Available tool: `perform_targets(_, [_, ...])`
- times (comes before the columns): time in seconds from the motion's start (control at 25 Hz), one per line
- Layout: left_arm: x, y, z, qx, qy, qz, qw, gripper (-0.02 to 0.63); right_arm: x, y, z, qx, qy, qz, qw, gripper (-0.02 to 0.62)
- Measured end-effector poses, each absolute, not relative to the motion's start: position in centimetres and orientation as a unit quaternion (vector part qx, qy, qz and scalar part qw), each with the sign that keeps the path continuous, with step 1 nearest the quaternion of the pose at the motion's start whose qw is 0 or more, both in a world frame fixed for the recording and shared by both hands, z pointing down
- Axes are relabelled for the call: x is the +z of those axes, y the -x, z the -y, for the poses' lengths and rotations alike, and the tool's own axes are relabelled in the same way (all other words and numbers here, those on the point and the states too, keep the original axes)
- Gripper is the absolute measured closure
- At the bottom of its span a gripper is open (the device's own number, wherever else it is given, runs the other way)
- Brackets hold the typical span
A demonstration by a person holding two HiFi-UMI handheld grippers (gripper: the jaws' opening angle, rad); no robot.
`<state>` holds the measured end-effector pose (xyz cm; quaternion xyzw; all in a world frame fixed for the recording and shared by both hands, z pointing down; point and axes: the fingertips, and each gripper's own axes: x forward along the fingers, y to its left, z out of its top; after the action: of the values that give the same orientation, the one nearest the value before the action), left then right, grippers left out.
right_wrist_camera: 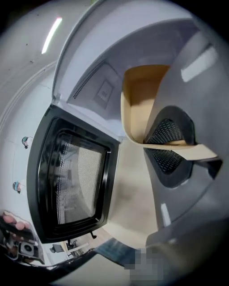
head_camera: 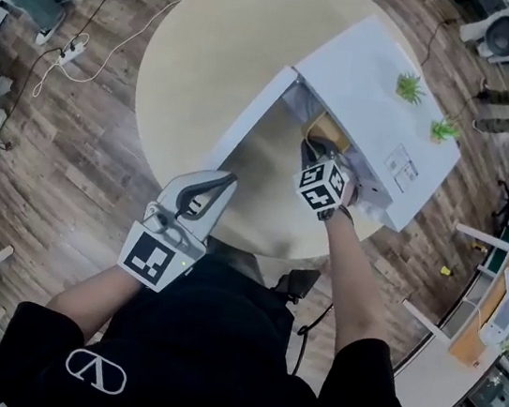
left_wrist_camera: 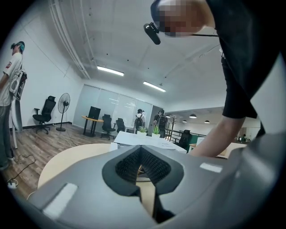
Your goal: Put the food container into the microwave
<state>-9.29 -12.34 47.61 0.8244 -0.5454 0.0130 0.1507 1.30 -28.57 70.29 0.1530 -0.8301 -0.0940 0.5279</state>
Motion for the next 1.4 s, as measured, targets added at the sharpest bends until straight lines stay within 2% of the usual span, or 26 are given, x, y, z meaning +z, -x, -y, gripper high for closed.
perform_targets(0.4, [48.3,9.1,11.0,0.012,-0.822,0.542,0.172,0.606,71.1,-2.0,34.7,-0.172,-0.25,0.774,0.556,0.583])
perform_targets(0.92, [48.8,8.1,10.4,0.015,-0.829,0.53,0.179,0.606,73.1,-3.1,36.9,-0.133,-0.276,0.77,0.56,0.583])
perform_targets(1.4, [49.0,7.5,10.4,0.019,-0.83,0.526,0.183,0.606,73.1,-3.0,37.7,-0.146,-0.293,0.77,0.547,0.575])
